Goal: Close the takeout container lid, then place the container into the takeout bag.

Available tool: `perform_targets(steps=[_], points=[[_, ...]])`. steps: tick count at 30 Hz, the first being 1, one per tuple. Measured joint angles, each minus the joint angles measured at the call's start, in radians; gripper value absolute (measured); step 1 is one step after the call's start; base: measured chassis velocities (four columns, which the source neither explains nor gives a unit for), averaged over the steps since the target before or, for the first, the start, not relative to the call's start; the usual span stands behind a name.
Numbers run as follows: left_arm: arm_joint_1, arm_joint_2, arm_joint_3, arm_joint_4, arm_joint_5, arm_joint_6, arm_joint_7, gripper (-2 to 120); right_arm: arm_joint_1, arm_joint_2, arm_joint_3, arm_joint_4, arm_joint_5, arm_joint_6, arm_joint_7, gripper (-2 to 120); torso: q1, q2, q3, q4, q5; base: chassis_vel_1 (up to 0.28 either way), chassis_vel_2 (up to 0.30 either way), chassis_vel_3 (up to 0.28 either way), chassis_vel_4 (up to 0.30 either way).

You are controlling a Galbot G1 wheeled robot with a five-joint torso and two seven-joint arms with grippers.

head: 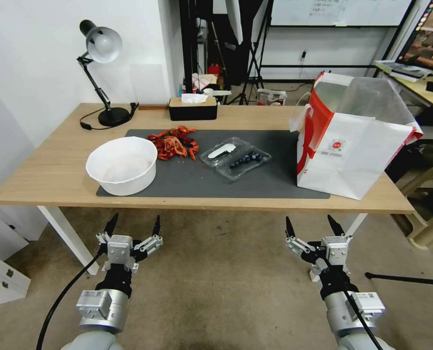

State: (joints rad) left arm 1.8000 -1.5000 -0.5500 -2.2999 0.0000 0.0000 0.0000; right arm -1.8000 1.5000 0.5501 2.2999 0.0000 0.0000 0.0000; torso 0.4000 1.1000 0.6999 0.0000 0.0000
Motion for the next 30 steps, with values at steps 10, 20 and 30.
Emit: perform_targets(steps=[10, 20, 30], points=[[0.000, 0.000, 0.000, 0.000, 0.000, 0.000, 0.000, 100, 0.000, 0.000, 0.000, 0.000, 0.000, 0.000, 0.000, 100, 0.000, 0.000, 0.000, 0.0000, 0.0000, 0.000, 0.000, 0.000, 0.000], [-0.004, 0.039, 0.045, -0.046, -0.106, 0.107, -0.089, 100, -0.128, -0.026, 0.008, 0.120, 0.069, -0.147, -0.088, 100, 0.000, 0.000, 0.000, -0.0002, 0.0000, 0.000, 0.000, 0.000, 0.000], [-0.014, 0.130, 0.153, -0.157, -0.352, 0.356, -0.294, 100, -0.137, -0.019, 0.015, 0.124, 0.072, -0.149, -0.089, 100, 0.000, 0.000, 0.000, -0.0001, 0.0002, 0.000, 0.000, 0.000, 0.000]])
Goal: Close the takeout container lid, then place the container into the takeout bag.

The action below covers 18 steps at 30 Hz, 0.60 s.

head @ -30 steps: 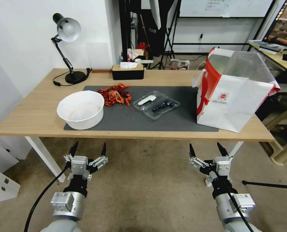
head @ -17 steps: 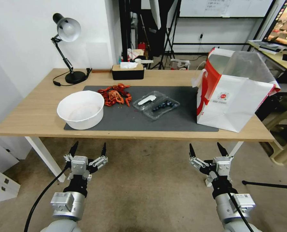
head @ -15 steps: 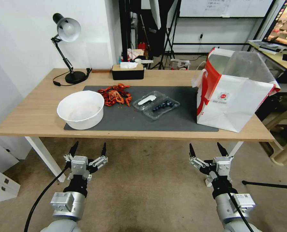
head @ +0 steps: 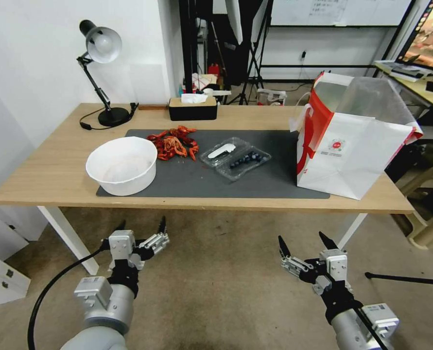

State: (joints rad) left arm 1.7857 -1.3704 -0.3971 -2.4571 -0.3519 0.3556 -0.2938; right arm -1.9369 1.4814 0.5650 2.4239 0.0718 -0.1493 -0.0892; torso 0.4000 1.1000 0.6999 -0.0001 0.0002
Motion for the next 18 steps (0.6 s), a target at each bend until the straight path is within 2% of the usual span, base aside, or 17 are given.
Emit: perform_targets(steps=[2, 18], points=[[-0.001, 0.002, 0.022, 0.000, -0.029, 0.007, -0.025, 100, 0.001, 0.005, 0.000, 0.000, -0.002, 0.006, 0.001, 100, 0.000, 0.000, 0.000, 0.0001, -0.0003, 0.000, 0.000, 0.000, 0.000], [-0.009, 0.005, 0.019, 0.019, -0.021, -0.035, -0.021, 100, 0.004, -0.006, 0.001, -0.007, 0.003, 0.034, 0.000, 100, 0.000, 0.000, 0.000, 0.0001, -0.0003, 0.000, 0.000, 0.000, 0.000]])
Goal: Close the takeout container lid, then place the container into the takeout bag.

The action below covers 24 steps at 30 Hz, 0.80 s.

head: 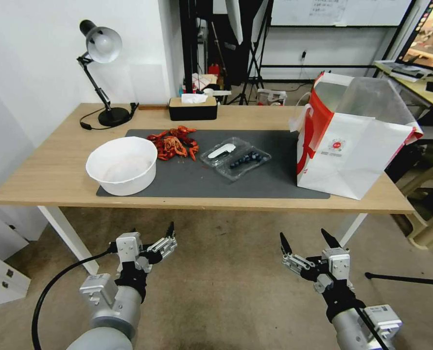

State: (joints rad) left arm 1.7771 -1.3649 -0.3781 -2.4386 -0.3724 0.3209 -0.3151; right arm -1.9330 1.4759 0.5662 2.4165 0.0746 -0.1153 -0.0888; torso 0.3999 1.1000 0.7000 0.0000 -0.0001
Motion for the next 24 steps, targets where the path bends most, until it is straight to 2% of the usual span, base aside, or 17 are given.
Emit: perform_targets(steps=[13, 15, 20, 23, 24], points=[[-0.013, 0.014, -0.004, 0.023, 0.006, -0.027, 0.014, 100, 0.043, -0.055, -0.002, -0.015, 0.085, 0.004, 0.015, 100, 0.000, 0.000, 0.000, -0.0004, 0.0000, 0.000, 0.000, 0.000, 0.000], [-0.011, 0.014, -0.009, 0.029, 0.010, -0.036, 0.016, 100, 0.106, -0.118, -0.012, -0.029, 0.167, -0.022, 0.039, 100, 0.000, 0.000, 0.000, 0.0000, 0.0001, 0.000, 0.000, 0.000, 0.000], [-0.012, 0.006, -0.015, 0.031, 0.013, -0.044, 0.019, 100, 0.180, -0.184, -0.035, -0.065, 0.241, -0.026, 0.073, 100, 0.000, 0.000, 0.000, -0.0001, 0.0001, 0.000, 0.000, 0.000, 0.000], [-0.005, -0.004, -0.020, 0.040, 0.030, -0.069, 0.020, 100, 0.341, -0.274, -0.090, -0.137, 0.375, -0.024, 0.161, 100, 0.000, 0.000, 0.000, 0.0001, -0.0001, 0.000, 0.000, 0.000, 0.000], [-0.005, -0.004, -0.020, 0.040, 0.030, -0.069, 0.020, 100, 0.341, -0.274, -0.090, -0.137, 0.375, -0.024, 0.161, 100, 0.000, 0.000, 0.000, 0.0001, -0.0001, 0.000, 0.000, 0.000, 0.000]])
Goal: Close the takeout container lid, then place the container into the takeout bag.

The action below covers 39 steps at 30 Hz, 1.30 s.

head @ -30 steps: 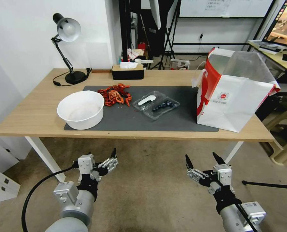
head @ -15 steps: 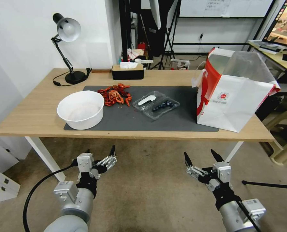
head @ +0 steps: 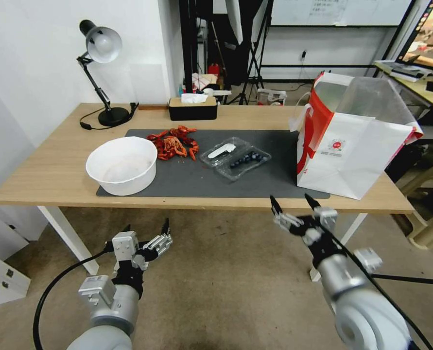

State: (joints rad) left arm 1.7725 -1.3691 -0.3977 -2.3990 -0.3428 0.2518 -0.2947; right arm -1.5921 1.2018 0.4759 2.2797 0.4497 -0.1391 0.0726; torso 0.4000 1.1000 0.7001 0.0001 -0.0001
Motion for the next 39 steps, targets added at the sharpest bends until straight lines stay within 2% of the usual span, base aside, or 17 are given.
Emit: perform_targets(steps=[4, 5, 8, 9, 11, 13, 14, 17, 18, 20, 22, 26, 27, 30, 39], points=[[0.014, -0.015, -0.008, 0.005, 0.020, -0.016, 0.004, 100, 0.218, -0.096, -0.140, -0.089, 0.148, -0.062, 0.180, 100, 0.000, 0.000, 0.000, -0.0002, 0.0004, 0.000, 0.000, 0.000, 0.000], [0.014, -0.015, -0.008, 0.005, 0.020, -0.016, 0.004, 100, 0.218, -0.096, -0.140, -0.089, 0.148, -0.062, 0.180, 100, 0.000, 0.000, 0.000, -0.0002, 0.0004, 0.000, 0.000, 0.000, 0.000], [0.014, -0.026, -0.010, 0.017, 0.032, -0.022, 0.004, 100, 0.402, -0.135, -0.261, -0.121, 0.268, -0.151, 0.380, 100, 0.000, 0.000, 0.000, -0.0004, 0.0003, 0.000, 0.000, 0.000, 0.000], [0.014, -0.026, -0.010, 0.017, 0.032, -0.022, 0.004, 100, 0.402, -0.135, -0.261, -0.121, 0.268, -0.151, 0.380, 100, 0.000, 0.000, 0.000, -0.0004, 0.0003, 0.000, 0.000, 0.000, 0.000], [0.015, -0.034, -0.011, 0.026, 0.037, -0.027, 0.003, 100, 0.526, -0.140, -0.330, -0.134, 0.373, -0.238, 0.509, 100, 0.000, 0.000, 0.000, 0.0003, 0.0000, 0.000, 0.000, 0.000, 0.000], [0.016, -0.038, -0.011, 0.033, 0.039, -0.029, 0.003, 100, 0.608, -0.140, -0.378, -0.147, 0.454, -0.309, 0.627, 100, 0.000, 0.000, 0.000, -0.0001, 0.0001, 0.000, 0.000, 0.000, 0.000], [0.016, -0.038, -0.011, 0.033, 0.039, -0.029, 0.003, 100, 0.608, -0.140, -0.378, -0.147, 0.454, -0.309, 0.627, 100, 0.000, 0.000, 0.000, -0.0001, 0.0001, 0.000, 0.000, 0.000, 0.000], [0.013, -0.044, -0.011, 0.045, 0.042, -0.030, 0.001, 100, 0.725, -0.135, -0.450, -0.181, 0.569, -0.381, 0.815, 100, 0.000, 0.000, 0.000, 0.0000, -0.0001, 0.000, 0.000, 0.000, 0.000], [0.013, -0.044, -0.011, 0.045, 0.042, -0.030, 0.001, 100, 0.725, -0.135, -0.450, -0.181, 0.569, -0.381, 0.815, 100, 0.000, 0.000, 0.000, 0.0000, -0.0001, 0.000, 0.000, 0.000, 0.000], [0.010, -0.048, -0.011, 0.053, 0.042, -0.031, 0.000, 100, 0.801, -0.124, -0.495, -0.208, 0.643, -0.411, 0.911, 100, 0.000, 0.000, 0.000, -0.0002, 0.0001, 0.000, 0.000, 0.000, 0.000], [0.009, -0.049, -0.011, 0.055, 0.042, -0.033, -0.001, 100, 0.821, -0.120, -0.505, -0.216, 0.661, -0.416, 0.933, 100, 0.000, 0.000, 0.000, -0.0001, 0.0003, 0.000, 0.000, 0.000, 0.000], [0.006, -0.051, -0.011, 0.070, 0.042, -0.043, -0.004, 100, 0.950, -0.083, -0.584, -0.288, 0.752, -0.456, 1.066, 100, 0.000, 0.000, 0.000, -0.0002, 0.0001, 0.000, 0.000, 0.000, 0.000], [0.006, -0.051, -0.011, 0.070, 0.042, -0.043, -0.004, 100, 0.950, -0.083, -0.584, -0.288, 0.752, -0.456, 1.066, 100, 0.000, 0.000, 0.000, -0.0002, 0.0001, 0.000, 0.000, 0.000, 0.000], [0.004, -0.051, -0.012, 0.077, 0.042, -0.046, -0.004, 100, 1.014, -0.044, -0.640, -0.352, 0.793, -0.483, 1.169, 100, 0.000, 0.000, 0.000, 0.0000, 0.0001, 0.000, 0.000, 0.000, 0.000], [0.001, -0.048, -0.012, 0.086, 0.041, -0.050, -0.005, 100, 1.083, 0.001, -0.693, -0.440, 0.830, -0.509, 1.244, 100, 0.000, 0.000, 0.000, -0.0001, 0.0000, 0.000, 0.000, 0.000, 0.000]])
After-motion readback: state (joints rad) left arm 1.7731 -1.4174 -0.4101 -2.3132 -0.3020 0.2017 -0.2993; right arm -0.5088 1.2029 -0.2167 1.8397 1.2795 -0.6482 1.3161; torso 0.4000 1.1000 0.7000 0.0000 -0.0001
